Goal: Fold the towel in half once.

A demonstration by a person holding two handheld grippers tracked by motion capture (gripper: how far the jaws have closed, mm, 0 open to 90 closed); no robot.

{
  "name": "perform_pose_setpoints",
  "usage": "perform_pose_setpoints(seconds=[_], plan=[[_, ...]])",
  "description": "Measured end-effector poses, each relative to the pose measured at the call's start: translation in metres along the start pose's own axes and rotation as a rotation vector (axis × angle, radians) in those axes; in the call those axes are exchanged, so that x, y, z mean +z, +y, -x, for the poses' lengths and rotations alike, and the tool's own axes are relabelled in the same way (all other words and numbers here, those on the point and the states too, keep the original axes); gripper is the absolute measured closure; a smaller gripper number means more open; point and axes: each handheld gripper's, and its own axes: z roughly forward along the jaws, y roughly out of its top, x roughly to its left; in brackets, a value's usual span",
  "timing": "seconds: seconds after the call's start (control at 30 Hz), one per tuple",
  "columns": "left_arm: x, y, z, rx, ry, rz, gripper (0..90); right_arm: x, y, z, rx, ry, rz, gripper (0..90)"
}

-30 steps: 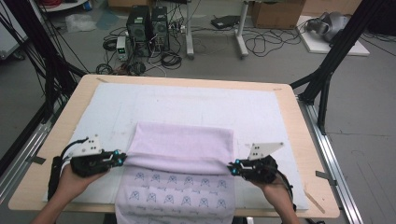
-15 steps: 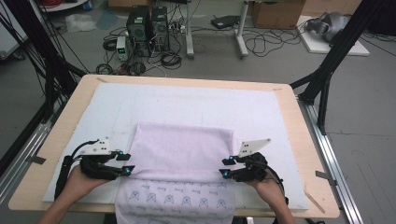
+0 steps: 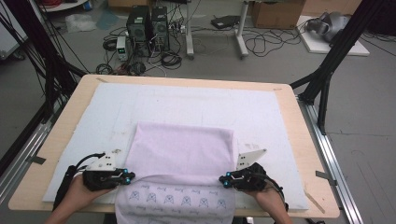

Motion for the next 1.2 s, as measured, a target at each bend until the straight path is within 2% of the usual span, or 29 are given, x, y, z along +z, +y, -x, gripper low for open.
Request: perform_pose_setpoints(seconds=[0.07,0.1,0.13,0.17,0.23,0.3,0.43,0.5,0.63,0.7,0.73,0.8,0.87,0.9,0.93,1.0,1.03,1.07,1.1,1.13,1.17,1.2], plan=[[-0.007,-0.003,0.006,-0.001,-0.028,0.010,86.5,-0.007,0.000,-0.011,-0.017,0.008,0.022,85.9],[-0.009,-0.004,0.008,-0.008,-0.034,0.011,81.8,-0.010,-0.001,-0.015,-0.023,0.030,0.038,77.8],[-0.010,-0.003,0.009,-0.017,-0.025,0.011,71.8,-0.013,-0.001,-0.018,-0.012,0.036,0.056,71.8],[-0.012,-0.001,0.008,-0.014,-0.016,0.018,63.4,-0.017,0.001,-0.018,-0.011,0.040,0.066,69.4],[-0.016,0.007,0.001,-0.025,0.003,0.042,56.9,-0.025,0.006,-0.011,-0.010,0.002,0.084,64.2],[-0.018,0.017,-0.009,-0.035,0.046,0.069,50.8,-0.031,0.013,0.003,0.019,-0.053,0.103,60.7],[-0.012,0.034,-0.037,-0.067,0.134,0.104,50.7,-0.030,0.025,0.040,0.059,-0.180,0.082,53.1],[-0.003,0.039,-0.053,-0.095,0.168,0.106,50.7,-0.025,0.029,0.059,0.083,-0.215,0.064,50.9],[0.020,0.045,-0.087,-0.157,0.229,0.081,50.4,-0.014,0.037,0.091,0.112,-0.301,0.034,45.2],[0.032,0.043,-0.106,-0.229,0.223,0.077,50.4,-0.009,0.038,0.107,0.127,-0.310,0.029,42.4],[0.037,0.042,-0.115,-0.249,0.244,0.052,50.3,-0.007,0.039,0.115,0.143,-0.314,0.024,40.7],[0.046,0.040,-0.128,-0.279,0.274,0.035,46.9,-0.003,0.037,0.128,0.173,-0.313,0.032,39.7],[0.054,0.036,-0.136,-0.302,0.307,0.039,42.0,0.001,0.034,0.139,0.196,-0.321,0.017,37.5],[0.057,0.033,-0.139,-0.308,0.316,0.027,40.9,0.003,0.031,0.143,0.212,-0.330,0.007,37.4],[0.061,0.031,-0.142,-0.323,0.313,0.014,40.5,0.005,0.027,0.148,0.232,-0.322,0.000,37.4],[0.062,0.029,-0.141,-0.310,0.320,0.016,41.4,0.009,0.023,0.152,0.247,-0.301,-0.006,42.4],[0.062,0.030,-0.141,-0.303,0.295,0.026,47.0,0.011,0.022,0.152,0.245,-0.287,-0.009,45.9],[0.062,0.030,-0.140,-0.298,0.263,0.028,60.6,0.012,0.023,0.151,0.231,-0.302,-0.010,54.4],[0.064,0.031,-0.138,-0.283,0.271,0.022,67.5,0.012,0.023,0.151,0.218,-0.280,-0.006,67.9],[0.064,0.033,-0.136,-0.268,0.259,0.025,72.9,0.013,0.024,0.151,0.213,-0.261,-0.001,73.7],[0.065,0.034,-0.135,-0.259,0.272,0.033,83.4,0.014,0.025,0.150,0.198,-0.253,-0.006,82.2],[0.065,0.036,-0.135,-0.257,0.282,0.034,85.9,0.015,0.027,0.150,0.186,-0.240,-0.008,84.3]])
